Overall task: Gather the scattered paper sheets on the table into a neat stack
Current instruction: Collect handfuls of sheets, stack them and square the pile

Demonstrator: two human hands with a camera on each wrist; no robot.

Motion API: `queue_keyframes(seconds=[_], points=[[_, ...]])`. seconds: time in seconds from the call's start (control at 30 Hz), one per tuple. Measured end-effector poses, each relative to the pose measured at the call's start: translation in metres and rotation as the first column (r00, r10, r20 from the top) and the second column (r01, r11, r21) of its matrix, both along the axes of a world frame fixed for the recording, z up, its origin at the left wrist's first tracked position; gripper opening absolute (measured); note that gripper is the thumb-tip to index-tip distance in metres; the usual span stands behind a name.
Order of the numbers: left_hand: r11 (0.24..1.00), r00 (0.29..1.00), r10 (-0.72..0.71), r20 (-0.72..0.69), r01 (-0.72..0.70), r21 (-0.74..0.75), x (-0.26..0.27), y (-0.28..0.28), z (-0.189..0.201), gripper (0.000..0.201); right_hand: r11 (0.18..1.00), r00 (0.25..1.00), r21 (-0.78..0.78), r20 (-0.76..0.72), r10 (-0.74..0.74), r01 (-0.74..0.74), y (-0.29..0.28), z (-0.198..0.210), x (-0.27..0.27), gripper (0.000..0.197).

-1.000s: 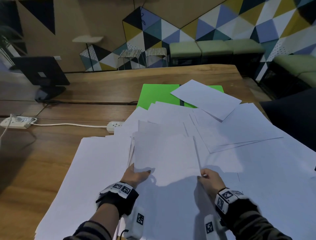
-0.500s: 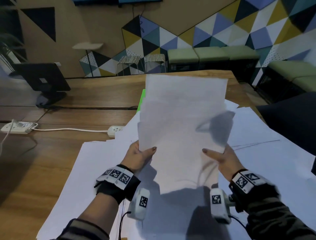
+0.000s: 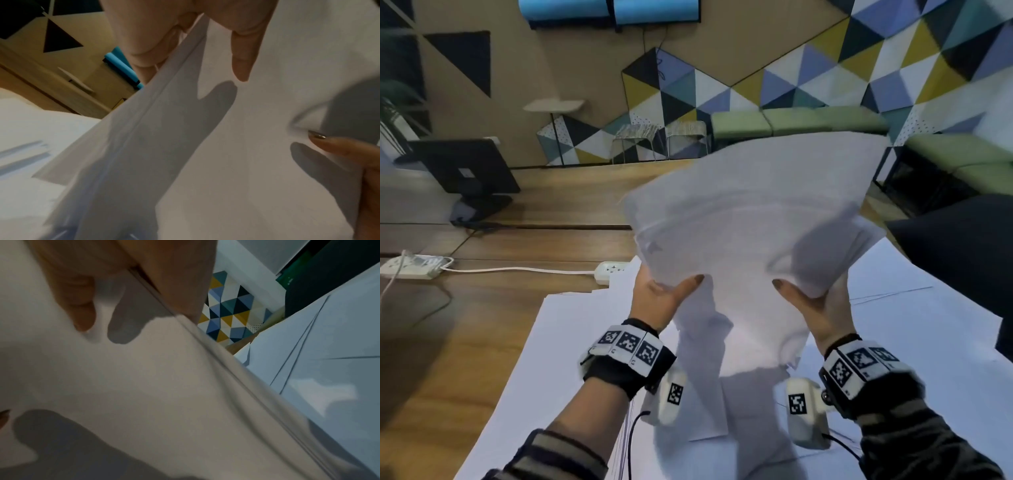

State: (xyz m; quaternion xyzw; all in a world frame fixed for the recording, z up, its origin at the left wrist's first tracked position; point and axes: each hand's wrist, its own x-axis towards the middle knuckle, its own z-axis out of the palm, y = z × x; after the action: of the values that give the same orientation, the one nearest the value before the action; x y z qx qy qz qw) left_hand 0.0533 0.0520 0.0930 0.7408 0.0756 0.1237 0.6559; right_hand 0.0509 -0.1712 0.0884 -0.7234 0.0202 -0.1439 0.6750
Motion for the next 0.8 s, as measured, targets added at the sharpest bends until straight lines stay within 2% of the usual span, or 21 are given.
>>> queue_keyframes(seconds=[0.1, 0.17, 0.27, 0.33, 0.4, 0.43, 0.5, 0.57, 0.63, 0.7, 0.8], points=[[0.998, 0.998, 0.057, 0.005, -0.057, 0.000, 0.005, -0.003, -0.004, 0.040, 0.999, 1.000, -0.018, 0.008, -0.029, 0.029, 0.003, -0.002, 0.005, 0.086], [0.996, 0.995, 0.087, 0.049, -0.087, -0.014, 0.013, -0.004, -0.004, 0.049, 0.999, 0.999, 0.043, 0.037, -0.016, 0.014, 0.004, 0.000, 0.009, 0.077], [0.995, 0.992, 0.095, 0.081, -0.096, 0.008, 0.019, -0.006, -0.004, 0.070, 0.998, 0.997, 0.058, 0.066, -0.038, 0.034, 0.000, -0.002, 0.014, 0.074], [0.996, 0.994, 0.067, 0.085, -0.061, -0.068, 0.019, -0.005, -0.008, 0.072, 0.997, 0.999, 0.072, 0.037, -0.017, 0.015, -0.002, -0.006, 0.014, 0.071], [0.992, 0.994, 0.078, 0.080, -0.069, -0.102, 0.018, -0.006, -0.013, 0.074, 1.000, 1.000, 0.014, 0.007, -0.012, 0.012, -0.003, -0.010, 0.013, 0.064], [0.994, 0.993, 0.090, 0.075, -0.085, -0.074, 0.019, -0.008, -0.012, 0.076, 0.999, 1.000, -0.028, 0.000, -0.017, 0.017, -0.002, -0.009, 0.013, 0.054], [0.993, 0.990, 0.116, 0.086, -0.117, 0.015, 0.021, -0.013, -0.006, 0.062, 0.996, 1.000, -0.089, 0.014, -0.020, 0.021, 0.003, -0.006, 0.016, 0.026], [0.987, 0.983, 0.117, 0.144, -0.131, 0.096, 0.023, -0.018, 0.004, 0.042, 0.995, 0.998, -0.091, 0.045, -0.042, 0.046, 0.008, 0.001, 0.018, 0.012], [0.984, 0.975, 0.116, 0.190, -0.139, 0.115, 0.022, -0.019, 0.010, 0.036, 0.993, 0.992, -0.090, 0.106, -0.062, 0.071, 0.010, 0.007, 0.018, 0.015], [0.990, 0.977, 0.119, 0.177, -0.130, 0.049, 0.019, -0.017, 0.009, 0.037, 0.995, 0.988, -0.068, 0.135, -0.069, 0.079, 0.007, 0.007, 0.017, 0.031], [0.992, 0.987, 0.125, 0.102, -0.124, -0.010, 0.011, -0.014, -0.002, 0.072, 0.996, 0.992, -0.017, 0.095, -0.088, 0.090, 0.003, 0.001, 0.013, 0.057]])
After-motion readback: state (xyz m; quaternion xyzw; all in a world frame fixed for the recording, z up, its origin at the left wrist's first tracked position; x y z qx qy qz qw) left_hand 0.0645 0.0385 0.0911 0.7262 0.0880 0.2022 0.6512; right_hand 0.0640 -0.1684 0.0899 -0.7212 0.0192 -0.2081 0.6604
